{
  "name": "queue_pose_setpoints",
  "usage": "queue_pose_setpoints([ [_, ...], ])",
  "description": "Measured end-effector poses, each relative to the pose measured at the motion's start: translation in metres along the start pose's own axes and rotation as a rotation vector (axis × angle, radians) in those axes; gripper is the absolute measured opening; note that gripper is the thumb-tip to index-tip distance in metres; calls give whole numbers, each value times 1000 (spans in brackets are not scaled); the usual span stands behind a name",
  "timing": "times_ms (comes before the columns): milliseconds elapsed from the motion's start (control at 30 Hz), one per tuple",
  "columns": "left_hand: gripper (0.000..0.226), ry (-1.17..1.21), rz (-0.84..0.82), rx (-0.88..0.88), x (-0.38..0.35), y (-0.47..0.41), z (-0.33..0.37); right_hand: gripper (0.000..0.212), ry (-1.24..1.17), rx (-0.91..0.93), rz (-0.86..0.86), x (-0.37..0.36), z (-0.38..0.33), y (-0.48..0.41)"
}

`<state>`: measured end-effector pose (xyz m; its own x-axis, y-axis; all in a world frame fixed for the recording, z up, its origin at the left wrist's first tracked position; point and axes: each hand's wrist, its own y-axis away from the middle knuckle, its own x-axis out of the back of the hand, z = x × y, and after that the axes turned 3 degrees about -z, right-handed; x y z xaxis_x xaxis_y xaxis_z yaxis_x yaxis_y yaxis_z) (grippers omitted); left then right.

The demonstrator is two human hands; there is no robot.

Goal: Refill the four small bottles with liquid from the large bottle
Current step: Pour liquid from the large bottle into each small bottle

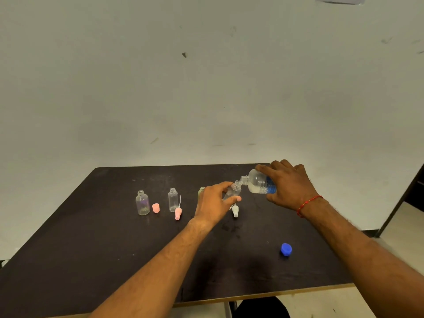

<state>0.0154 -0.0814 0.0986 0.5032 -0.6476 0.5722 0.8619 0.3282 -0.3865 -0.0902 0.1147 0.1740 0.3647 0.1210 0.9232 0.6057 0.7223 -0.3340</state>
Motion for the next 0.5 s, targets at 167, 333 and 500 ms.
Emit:
queue_pose_setpoints([
  [167,38,-13,2,-1,1,1,2,77,-9,-2,0,-1,0,0],
  [333,43,-13,-10,2,2,0,2,77,-3,-2,0,-1,0,0],
  [500,45,-25,-16,3,2,1,3,78,-4,-4,1,-2,0,0],
])
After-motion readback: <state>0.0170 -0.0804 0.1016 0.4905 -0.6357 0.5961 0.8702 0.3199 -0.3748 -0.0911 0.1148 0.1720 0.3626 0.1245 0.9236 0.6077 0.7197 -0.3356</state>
